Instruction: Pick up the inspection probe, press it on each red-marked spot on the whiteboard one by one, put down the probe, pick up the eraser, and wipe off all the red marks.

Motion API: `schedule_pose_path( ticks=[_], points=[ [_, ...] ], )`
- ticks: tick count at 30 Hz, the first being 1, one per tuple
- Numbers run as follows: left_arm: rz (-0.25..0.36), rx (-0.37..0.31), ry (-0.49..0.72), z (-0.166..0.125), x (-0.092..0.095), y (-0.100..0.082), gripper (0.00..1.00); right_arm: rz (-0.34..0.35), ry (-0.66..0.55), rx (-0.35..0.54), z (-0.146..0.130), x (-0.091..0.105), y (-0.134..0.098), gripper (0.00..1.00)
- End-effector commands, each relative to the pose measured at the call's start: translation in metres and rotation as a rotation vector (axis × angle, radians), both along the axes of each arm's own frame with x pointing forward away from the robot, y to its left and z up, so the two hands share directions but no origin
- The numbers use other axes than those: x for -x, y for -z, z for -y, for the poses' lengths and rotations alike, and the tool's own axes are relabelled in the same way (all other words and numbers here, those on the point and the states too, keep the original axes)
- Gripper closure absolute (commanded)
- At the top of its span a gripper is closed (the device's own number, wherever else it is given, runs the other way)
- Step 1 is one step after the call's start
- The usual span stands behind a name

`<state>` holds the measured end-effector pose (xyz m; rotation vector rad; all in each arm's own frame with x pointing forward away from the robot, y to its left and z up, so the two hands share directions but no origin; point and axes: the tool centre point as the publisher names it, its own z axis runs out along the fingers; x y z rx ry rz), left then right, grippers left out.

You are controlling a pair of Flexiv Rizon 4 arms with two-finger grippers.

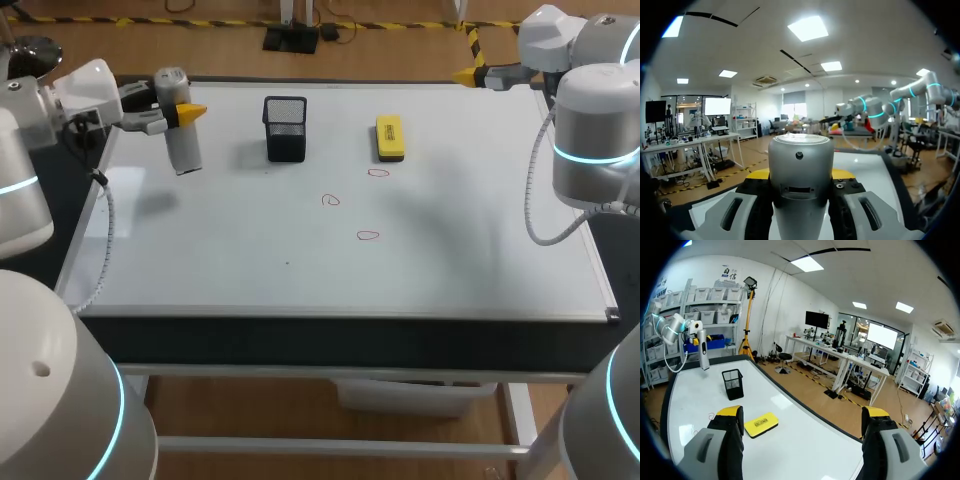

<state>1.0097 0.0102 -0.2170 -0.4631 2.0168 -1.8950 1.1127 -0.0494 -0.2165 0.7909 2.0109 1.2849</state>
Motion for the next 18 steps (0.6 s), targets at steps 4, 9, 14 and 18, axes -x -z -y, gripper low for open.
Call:
schedule_pose_path(
  ticks=[4,9,14,18],
  points=[
    [0.004,0.002,0.002,0.000,0.000,0.000,1.00,-0.067,-0.393,0.377,-0.007,-0.018,0.010,0.00],
    [0.004,0.002,0.002,0.000,0.000,0.000,1.00,-0.093,-0.666,0.537,-0.030,-0.018,0.017,0.00],
    [0.004,0.002,0.002,0.000,0.000,0.000,1.00,-0.166,-0.978,0.829,-0.050,-0.008,0.036,0.00],
    [0.004,0.002,0.002,0.000,0.000,0.000,1.00,-0.164,-1.166,1.049,-0.067,-0.004,0.045,0.00]
  ],
)
